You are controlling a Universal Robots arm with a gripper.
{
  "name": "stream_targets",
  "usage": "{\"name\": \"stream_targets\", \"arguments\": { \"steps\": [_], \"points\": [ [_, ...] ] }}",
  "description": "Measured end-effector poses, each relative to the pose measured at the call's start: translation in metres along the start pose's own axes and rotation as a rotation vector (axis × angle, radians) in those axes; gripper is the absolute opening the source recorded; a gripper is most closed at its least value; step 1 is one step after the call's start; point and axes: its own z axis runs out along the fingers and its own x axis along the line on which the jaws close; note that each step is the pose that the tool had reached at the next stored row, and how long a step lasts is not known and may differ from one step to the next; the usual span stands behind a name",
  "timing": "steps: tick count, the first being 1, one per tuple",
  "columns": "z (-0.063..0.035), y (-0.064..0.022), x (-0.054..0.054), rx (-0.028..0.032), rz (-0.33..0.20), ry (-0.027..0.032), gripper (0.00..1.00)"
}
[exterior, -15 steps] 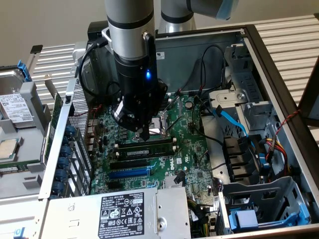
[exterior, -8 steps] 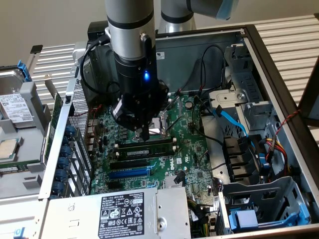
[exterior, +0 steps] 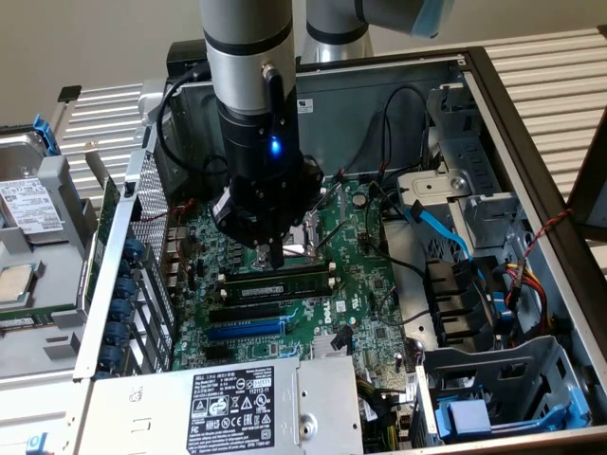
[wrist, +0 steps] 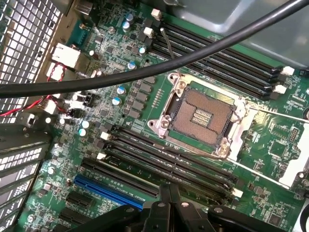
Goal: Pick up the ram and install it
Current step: 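Press down the ram until it locks into place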
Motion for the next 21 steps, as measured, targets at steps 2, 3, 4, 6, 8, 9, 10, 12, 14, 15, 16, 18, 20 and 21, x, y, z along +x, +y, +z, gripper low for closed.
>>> {"name": "stream_targets", "arguments": {
  "steps": [2, 3, 4, 6, 8, 9, 10, 12, 14, 15, 16, 18, 20, 21],
  "points": [
    [-0.0001, 0.0, 0.0001, 0.0031, 0.022, 0.0013, 0.11],
    [0.0, 0.0, 0.0001, 0.0046, 0.033, 0.0018, 0.11],
    [0.0, 0.0, 0.0001, 0.0062, 0.044, 0.0024, 0.11],
    [0.0, 0.0, 0.0001, 0.0097, 0.066, 0.0037, 0.11],
    [0.0, 0.0, 0.0001, 0.013, 0.088, 0.005, 0.11],
    [0.0, 0.0, 0.0001, 0.0143, 0.098, 0.0055, 0.11],
    [0.0, 0.0, 0.0, 0.0157, 0.109, 0.006, 0.11],
    [-0.0001, 0.0, 0.0001, 0.0183, 0.132, 0.0071, 0.11],
    [0.0, 0.0, 0.0001, 0.0211, 0.154, 0.0081, 0.11],
    [0.0, 0.0, 0.0001, 0.0225, 0.165, 0.0087, 0.11],
    [0.0, 0.0, 0.0001, 0.0237, 0.176, 0.0092, 0.11],
    [-0.0001, 0.0, 0.0001, 0.0259, 0.197, 0.0102, 0.11],
    [-0.0001, 0.0, 0.0001, 0.0269, 0.218, 0.0107, 0.11],
    [-0.0001, 0.0, 0.0001, 0.027, 0.228, 0.0108, 0.11]
  ]
}}
